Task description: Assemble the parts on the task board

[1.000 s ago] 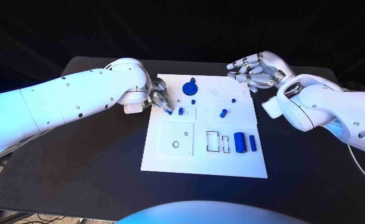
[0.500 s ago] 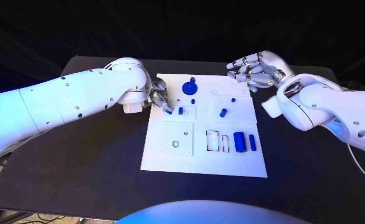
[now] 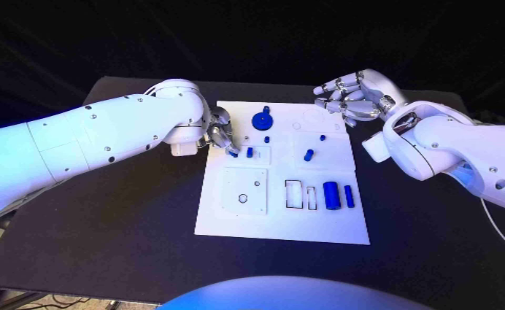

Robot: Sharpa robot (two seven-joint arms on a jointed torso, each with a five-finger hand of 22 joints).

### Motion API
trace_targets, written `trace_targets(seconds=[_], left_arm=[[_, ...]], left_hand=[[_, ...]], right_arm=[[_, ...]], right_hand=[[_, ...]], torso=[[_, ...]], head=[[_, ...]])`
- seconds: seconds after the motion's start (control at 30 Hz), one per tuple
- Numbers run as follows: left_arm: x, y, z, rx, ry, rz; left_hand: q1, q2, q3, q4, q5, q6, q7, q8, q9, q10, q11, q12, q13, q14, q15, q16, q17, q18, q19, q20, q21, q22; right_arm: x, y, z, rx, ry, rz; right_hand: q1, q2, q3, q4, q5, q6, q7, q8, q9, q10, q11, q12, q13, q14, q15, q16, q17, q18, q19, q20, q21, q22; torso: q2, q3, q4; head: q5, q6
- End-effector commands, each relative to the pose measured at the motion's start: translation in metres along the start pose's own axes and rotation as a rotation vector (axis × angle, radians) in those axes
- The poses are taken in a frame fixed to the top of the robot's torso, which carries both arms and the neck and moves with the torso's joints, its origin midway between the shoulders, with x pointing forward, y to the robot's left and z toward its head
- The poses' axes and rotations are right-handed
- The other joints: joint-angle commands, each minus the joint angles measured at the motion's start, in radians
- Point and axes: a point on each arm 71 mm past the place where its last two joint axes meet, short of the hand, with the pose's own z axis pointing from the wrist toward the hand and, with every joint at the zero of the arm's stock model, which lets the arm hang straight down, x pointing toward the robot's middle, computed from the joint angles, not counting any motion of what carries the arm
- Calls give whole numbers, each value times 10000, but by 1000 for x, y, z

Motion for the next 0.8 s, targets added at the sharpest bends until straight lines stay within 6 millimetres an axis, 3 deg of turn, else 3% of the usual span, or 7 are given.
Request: trace_targets(seconds=[0.03, 0.47, 0.8], left_arm=[[9, 5, 5, -425, 404, 218], [10, 3, 9, -664, 595, 357], [10, 4, 10, -710, 590, 342]], left_hand=[[-207, 3, 1026, -965, 16, 200, -145, 67, 86, 69, -32, -1, -8, 1053, -107, 24, 2635, -129, 367, -68, 11, 1120], [-1416, -139, 228, -265, -29, 487, -260, 128, 39, 158, -116, 89, 41, 1053, -183, 24, 2635, -155, 413, -135, 104, 1246], [-1822, -178, -381, 13, -30, 682, -326, 205, 34, 262, -169, 226, 170, 1053, -230, 24, 2635, -178, 457, -176, 188, 1345]], right_arm=[[2, 1, 0, -88, 118, -35], [1, 1, 0, -148, 52, -26], [2, 1, 0, -140, 68, -22]], right_hand=[[-90, -9, 79, 2, 56, 2, 63, -28, -12, -66, -11, -16, -17, 102, -5, -53, -11, 172, -87, -10, -68, -18], [-90, -9, 79, 2, 56, 2, 63, -28, -12, -66, -11, -16, -17, 102, -5, -53, -11, 172, -87, -10, -68, -18], [-90, -9, 79, 2, 56, 2, 63, -28, -12, -66, -11, -16, -17, 102, -5, -53, -11, 172, -87, -10, -68, -18]], torso=[[6, 1, 1], [-4, 1, -2], [-5, -4, -3]], head=[[3, -4], [-11, -52], [-15, -74]])
